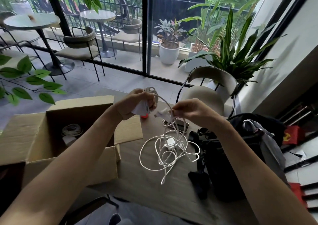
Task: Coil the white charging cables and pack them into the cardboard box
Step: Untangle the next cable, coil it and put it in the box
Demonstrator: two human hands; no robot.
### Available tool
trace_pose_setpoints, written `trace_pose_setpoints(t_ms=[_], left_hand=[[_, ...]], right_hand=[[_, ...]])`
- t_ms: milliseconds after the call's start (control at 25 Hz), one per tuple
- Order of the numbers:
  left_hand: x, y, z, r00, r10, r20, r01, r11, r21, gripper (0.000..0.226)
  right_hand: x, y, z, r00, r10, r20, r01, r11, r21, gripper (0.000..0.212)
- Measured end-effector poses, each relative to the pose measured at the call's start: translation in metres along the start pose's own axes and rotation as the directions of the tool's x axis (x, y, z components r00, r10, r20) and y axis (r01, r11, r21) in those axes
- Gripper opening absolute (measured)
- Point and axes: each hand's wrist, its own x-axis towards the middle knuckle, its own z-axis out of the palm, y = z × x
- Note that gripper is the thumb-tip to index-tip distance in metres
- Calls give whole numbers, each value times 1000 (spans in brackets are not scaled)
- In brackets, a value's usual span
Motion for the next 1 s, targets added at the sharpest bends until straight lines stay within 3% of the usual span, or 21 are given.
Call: trace_pose_setpoints(t_ms=[120, 240, 360, 480, 600, 680, 760, 880, 1000], left_hand=[[-5, 1, -4, 999, -18, -48, 22, 995, 95, 17], [-10, 4, 5, 998, -49, 28, 43, 982, 183, 11], [-12, 22, 26, 986, 5, 165, -82, 884, 461, 20], [-19, 44, 44, 959, 22, 284, -195, 777, 599, 13], [-27, 51, 43, 946, -56, 319, -183, 721, 668, 12], [-30, 48, 32, 968, -69, 240, -123, 707, 697, 15], [-34, 45, 16, 996, -6, 89, -52, 777, 628, 25], [-39, 47, 1, 993, 111, -43, -93, 950, 297, 29], [-31, 58, 13, 966, 257, -16, -257, 965, -49, 19]], right_hand=[[-2, -2, -9, 984, -27, -174, 34, 999, 34, 14], [-1, -3, -7, 922, -36, -386, -8, 994, -112, 14], [-1, -5, -8, 939, -92, -332, -39, 929, -367, 13], [0, -1, -14, 942, -92, -323, -99, 844, -527, 13], [4, 11, -19, 842, -39, -538, -236, 870, -433, 18], [3, 20, -25, 733, 145, -664, -314, 939, -142, 21], [-1, 29, -32, 677, 274, -683, -400, 916, -29, 21], [-7, 37, -33, 766, 260, -588, -531, 772, -350, 15], [0, 34, -20, 821, 199, -535, -506, 689, -519, 14]])
